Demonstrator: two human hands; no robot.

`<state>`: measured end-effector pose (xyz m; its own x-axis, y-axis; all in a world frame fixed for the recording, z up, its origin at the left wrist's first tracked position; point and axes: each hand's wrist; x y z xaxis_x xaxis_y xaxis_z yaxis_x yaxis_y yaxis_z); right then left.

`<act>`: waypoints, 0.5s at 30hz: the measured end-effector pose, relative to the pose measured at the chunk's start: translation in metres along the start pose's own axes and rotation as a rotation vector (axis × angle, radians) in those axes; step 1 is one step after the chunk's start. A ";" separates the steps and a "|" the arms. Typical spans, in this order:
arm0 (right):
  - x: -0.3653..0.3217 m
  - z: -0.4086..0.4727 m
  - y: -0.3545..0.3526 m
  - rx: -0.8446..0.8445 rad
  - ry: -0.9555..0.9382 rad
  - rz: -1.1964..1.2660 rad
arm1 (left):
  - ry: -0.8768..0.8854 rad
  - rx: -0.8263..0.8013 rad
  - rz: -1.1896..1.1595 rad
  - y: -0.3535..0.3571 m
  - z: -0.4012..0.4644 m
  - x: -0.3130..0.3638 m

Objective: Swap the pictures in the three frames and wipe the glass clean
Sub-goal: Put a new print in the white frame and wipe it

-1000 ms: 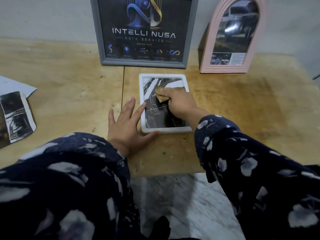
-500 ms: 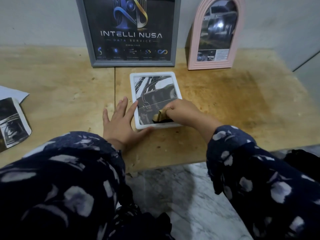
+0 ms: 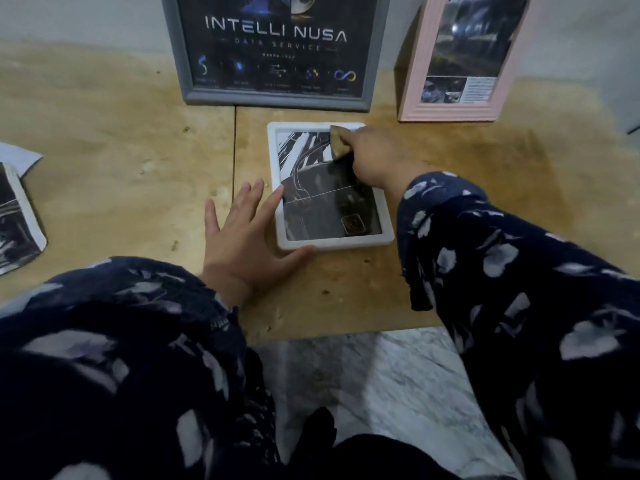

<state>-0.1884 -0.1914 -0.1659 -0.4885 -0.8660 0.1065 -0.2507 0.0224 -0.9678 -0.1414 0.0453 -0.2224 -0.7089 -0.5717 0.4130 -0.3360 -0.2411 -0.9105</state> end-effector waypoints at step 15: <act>-0.011 -0.084 0.018 0.038 0.027 -0.170 | -0.030 -0.014 0.005 -0.002 -0.003 0.006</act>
<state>-0.2580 -0.1398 -0.1650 -0.4639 -0.8421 0.2751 -0.2999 -0.1429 -0.9432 -0.1466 0.0449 -0.2184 -0.6917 -0.5966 0.4069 -0.3409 -0.2270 -0.9123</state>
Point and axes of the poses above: each hand's wrist, its own z-axis towards the middle knuckle, its own y-axis out of the palm, x = y × z, and after that the axes turned 7 degrees about -z, right-handed
